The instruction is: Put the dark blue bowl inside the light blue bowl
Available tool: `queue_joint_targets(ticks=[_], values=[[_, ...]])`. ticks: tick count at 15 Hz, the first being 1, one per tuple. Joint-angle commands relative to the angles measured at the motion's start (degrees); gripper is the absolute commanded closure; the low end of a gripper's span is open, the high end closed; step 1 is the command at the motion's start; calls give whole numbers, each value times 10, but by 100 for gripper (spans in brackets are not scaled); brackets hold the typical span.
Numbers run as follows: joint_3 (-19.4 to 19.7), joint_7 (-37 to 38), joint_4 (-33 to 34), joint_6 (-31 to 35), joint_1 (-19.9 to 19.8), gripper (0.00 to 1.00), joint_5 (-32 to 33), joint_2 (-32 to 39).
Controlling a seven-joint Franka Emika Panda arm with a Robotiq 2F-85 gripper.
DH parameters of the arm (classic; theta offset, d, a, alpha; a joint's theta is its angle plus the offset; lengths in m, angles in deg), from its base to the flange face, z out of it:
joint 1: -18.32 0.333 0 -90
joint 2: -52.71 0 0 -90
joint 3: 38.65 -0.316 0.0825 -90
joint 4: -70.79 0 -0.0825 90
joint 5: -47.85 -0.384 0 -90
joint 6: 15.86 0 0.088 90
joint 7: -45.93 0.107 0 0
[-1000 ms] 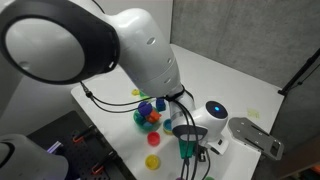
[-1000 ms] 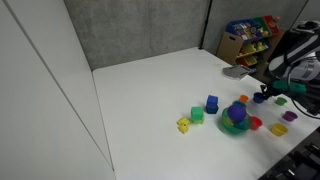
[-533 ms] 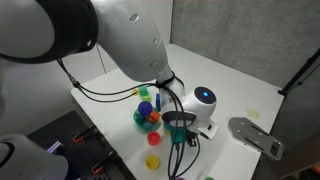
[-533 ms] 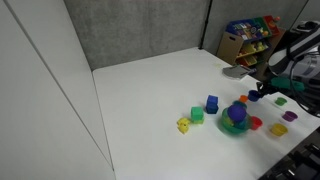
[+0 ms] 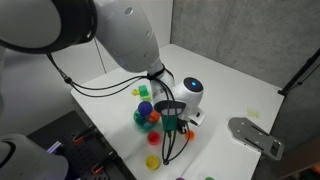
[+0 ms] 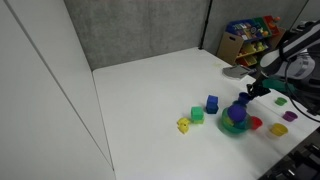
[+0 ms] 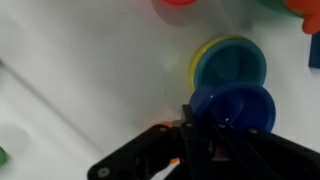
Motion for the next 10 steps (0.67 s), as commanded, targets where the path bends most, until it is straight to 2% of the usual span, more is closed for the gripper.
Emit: queue_joint_targets(ticks=[1, 6, 7, 8, 10], values=[[-12, -18, -20, 22, 12, 95, -16, -6], [-20, -17, -35, 43, 23, 95, -13, 0], [-21, -18, -38, 48, 23, 84, -13, 0], [-22, -19, -40, 54, 22, 64, -12, 1], [-26, -22, -47, 61, 17, 49, -13, -4]])
